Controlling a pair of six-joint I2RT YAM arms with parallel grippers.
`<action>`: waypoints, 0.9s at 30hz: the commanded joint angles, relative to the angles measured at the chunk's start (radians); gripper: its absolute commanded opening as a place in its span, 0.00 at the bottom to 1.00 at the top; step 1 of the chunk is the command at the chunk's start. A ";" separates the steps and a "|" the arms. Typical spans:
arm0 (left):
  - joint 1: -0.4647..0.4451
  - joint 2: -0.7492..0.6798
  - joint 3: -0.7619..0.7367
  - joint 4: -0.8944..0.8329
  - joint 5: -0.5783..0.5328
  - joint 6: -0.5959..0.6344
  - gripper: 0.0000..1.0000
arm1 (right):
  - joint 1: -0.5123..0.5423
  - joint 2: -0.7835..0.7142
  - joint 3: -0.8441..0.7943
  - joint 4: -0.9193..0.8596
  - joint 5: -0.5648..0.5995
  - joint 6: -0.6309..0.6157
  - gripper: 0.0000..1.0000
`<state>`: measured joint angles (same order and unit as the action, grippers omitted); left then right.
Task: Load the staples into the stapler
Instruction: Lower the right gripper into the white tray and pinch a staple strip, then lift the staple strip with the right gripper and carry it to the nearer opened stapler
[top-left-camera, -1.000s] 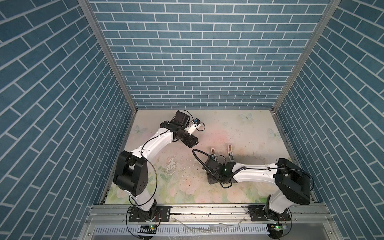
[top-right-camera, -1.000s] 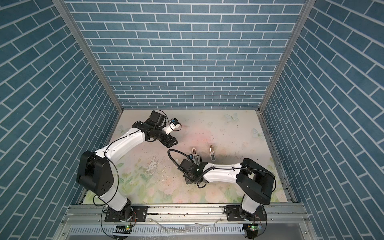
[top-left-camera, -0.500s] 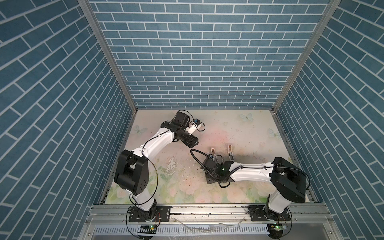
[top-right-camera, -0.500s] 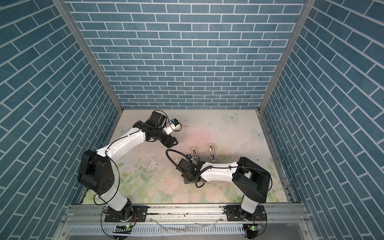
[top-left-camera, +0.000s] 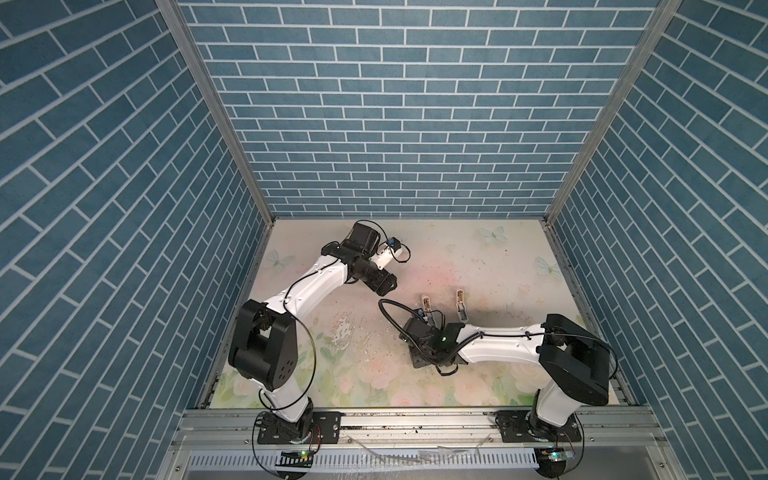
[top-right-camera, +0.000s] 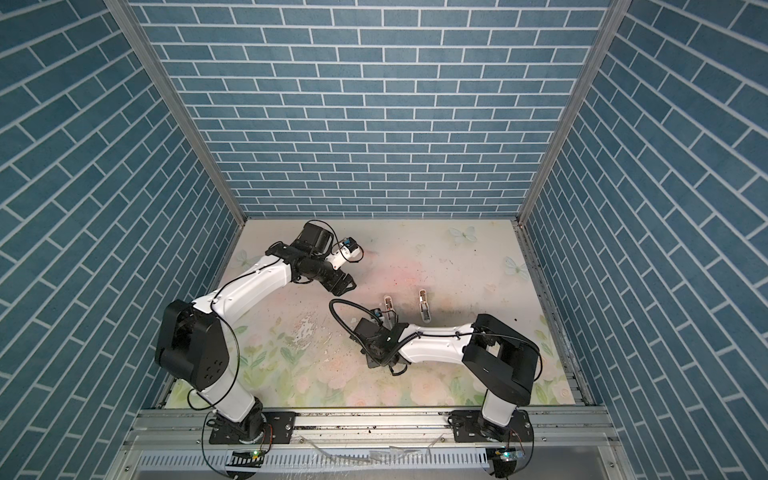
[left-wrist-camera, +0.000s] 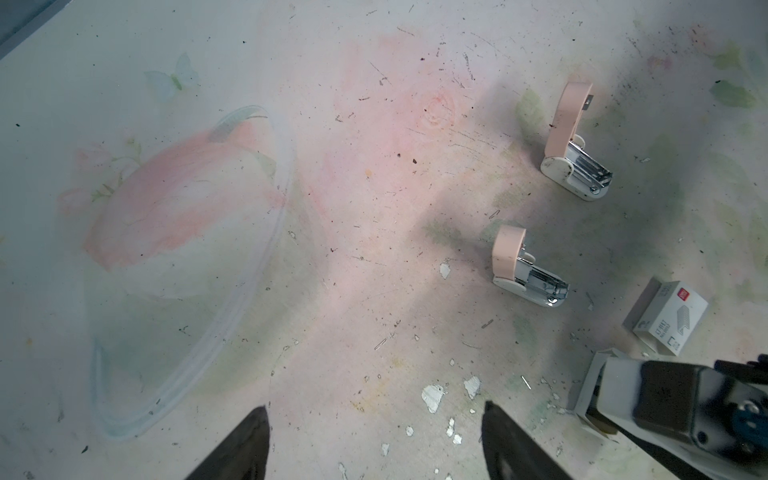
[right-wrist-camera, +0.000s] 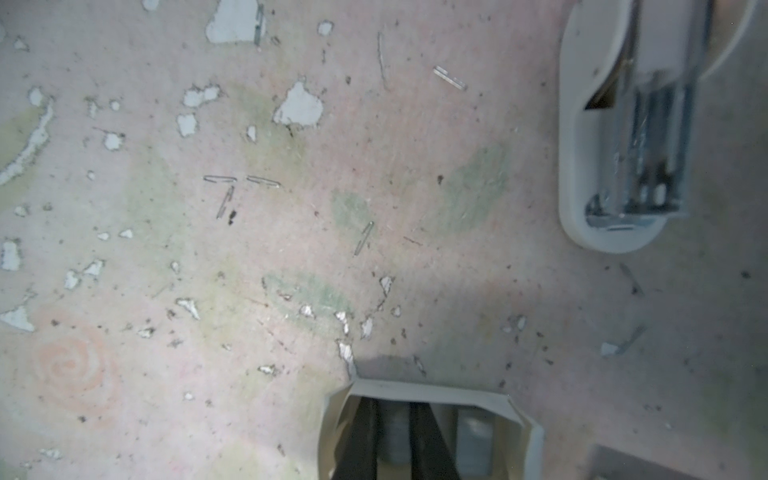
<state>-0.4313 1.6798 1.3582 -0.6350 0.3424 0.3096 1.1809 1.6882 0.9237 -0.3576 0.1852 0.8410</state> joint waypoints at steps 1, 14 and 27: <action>0.005 0.003 0.016 -0.018 0.012 -0.006 0.81 | 0.009 -0.048 0.011 -0.029 0.043 0.006 0.07; 0.005 0.001 0.018 -0.018 0.020 -0.007 0.81 | 0.008 -0.100 -0.033 0.018 0.055 0.004 0.07; 0.017 -0.021 0.042 -0.028 0.021 0.003 0.81 | -0.023 -0.158 -0.031 0.044 0.066 -0.045 0.07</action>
<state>-0.4267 1.6794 1.3762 -0.6388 0.3492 0.3065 1.1702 1.5673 0.8974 -0.3225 0.2321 0.8272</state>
